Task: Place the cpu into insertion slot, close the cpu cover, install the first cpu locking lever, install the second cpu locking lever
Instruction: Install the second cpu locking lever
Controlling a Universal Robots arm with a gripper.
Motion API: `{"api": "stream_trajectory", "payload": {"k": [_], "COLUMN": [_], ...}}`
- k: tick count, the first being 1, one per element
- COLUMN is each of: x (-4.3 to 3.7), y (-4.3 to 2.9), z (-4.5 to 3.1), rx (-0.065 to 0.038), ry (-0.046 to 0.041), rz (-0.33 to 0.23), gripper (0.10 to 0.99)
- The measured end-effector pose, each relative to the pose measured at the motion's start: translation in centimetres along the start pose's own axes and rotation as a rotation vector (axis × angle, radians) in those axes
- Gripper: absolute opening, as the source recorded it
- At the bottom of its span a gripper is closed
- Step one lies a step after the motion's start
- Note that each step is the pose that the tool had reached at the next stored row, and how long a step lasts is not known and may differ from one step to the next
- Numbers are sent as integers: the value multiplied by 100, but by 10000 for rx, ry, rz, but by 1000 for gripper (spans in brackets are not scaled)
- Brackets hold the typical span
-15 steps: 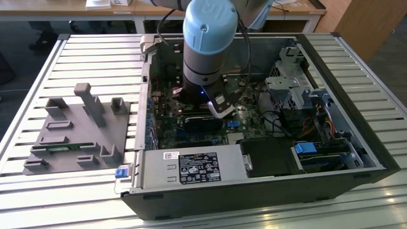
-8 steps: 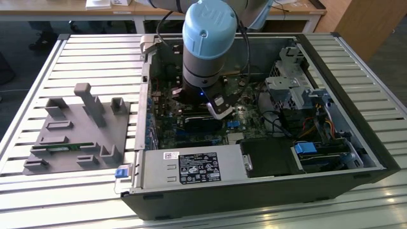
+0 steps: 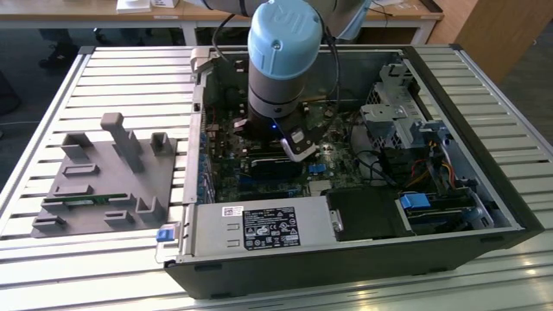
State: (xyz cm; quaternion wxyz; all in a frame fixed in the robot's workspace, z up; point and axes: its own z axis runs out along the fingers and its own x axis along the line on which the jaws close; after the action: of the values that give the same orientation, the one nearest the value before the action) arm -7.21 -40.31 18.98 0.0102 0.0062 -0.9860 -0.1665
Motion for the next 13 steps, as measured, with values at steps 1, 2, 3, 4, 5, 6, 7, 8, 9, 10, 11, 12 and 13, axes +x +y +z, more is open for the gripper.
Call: {"api": "stream_trajectory", "payload": {"k": [1, 2, 3, 4, 5, 6, 7, 8, 9, 10, 11, 12, 13], "x": [0, 0, 1, 1, 2, 2, 2, 3, 3, 3, 4, 4, 4], "y": [4, 9, 14, 22, 28, 34, 40, 47, 53, 59, 63, 68, 72], "z": [-9, -24, -43, -63, -83, -100, -117, -137, -155, -170, -184, -196, -208], "rx": [-5, 0, 3, 2, 2, 2, 3, 3, 3, 2, 3, 3, 2], "ry": [-2, -1, 1, 0, 0, 0, 1, 1, 1, 0, 1, 1, 1], "rz": [0, 0, 1, 1, 1, 1, 1, 1, 1, 1, 1, 1, 1], "gripper": [106, 106, 106, 106, 106, 106, 106, 106, 106, 106, 106, 106, 106]}}
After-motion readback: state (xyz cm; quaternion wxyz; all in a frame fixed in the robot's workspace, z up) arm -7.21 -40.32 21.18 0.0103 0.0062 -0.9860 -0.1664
